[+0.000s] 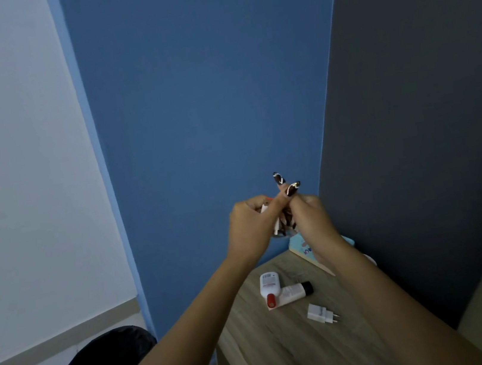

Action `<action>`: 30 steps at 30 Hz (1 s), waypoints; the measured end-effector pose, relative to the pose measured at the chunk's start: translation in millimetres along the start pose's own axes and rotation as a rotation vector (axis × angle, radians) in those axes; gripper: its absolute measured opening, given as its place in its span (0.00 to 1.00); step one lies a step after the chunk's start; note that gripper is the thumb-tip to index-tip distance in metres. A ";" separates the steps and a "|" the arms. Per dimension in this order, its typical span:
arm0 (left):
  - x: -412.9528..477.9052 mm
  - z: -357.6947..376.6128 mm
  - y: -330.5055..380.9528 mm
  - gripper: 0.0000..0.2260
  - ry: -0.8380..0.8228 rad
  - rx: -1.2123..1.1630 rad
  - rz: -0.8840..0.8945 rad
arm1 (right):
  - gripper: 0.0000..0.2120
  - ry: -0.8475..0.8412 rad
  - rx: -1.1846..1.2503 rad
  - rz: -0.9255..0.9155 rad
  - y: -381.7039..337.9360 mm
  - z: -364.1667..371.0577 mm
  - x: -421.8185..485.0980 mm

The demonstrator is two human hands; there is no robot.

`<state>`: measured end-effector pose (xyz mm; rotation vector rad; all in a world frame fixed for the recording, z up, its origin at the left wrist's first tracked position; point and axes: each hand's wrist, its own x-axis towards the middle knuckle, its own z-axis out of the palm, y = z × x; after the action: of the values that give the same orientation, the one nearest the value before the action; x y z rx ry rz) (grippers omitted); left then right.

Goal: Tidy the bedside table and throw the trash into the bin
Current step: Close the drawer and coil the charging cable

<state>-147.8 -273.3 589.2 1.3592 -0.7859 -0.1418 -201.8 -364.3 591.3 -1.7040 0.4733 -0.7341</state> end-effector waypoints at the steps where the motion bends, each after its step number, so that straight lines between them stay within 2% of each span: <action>1: 0.9 -1.5 -0.7 0.22 -0.028 -0.015 -0.022 | 0.24 0.008 -0.010 -0.006 1.3 -0.2 0.1; 3: 2.9 -4.8 -1.9 0.22 -0.080 -0.036 -0.094 | 0.19 -0.043 0.040 -0.011 3.5 -2.6 1.3; 5: 7.0 -10.7 -4.6 0.22 -0.098 -0.020 -0.150 | 0.15 -0.174 0.138 -0.007 5.1 -9.3 1.4; 7: 10.7 -16.1 -8.3 0.24 -0.118 0.018 -0.172 | 0.09 -0.308 0.176 0.002 6.6 -17.0 0.5; 9: 11.7 -17.3 -9.3 0.25 -0.148 0.034 -0.188 | 0.07 -0.369 0.169 0.029 9.2 -20.0 -0.5; 19: 10.4 -17.0 -13.2 0.21 -0.244 -0.019 -0.265 | 0.17 -0.344 -0.131 0.060 5.2 -17.5 -5.3; 30: 10.6 -16.3 -18.8 0.13 -0.291 -0.236 -0.419 | 0.05 -0.387 -0.241 -0.015 2.1 -20.1 -5.6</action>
<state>-124.1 -270.1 576.5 1.2759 -0.6875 -0.7528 -219.6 -375.4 590.8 -2.0205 0.2855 -0.3508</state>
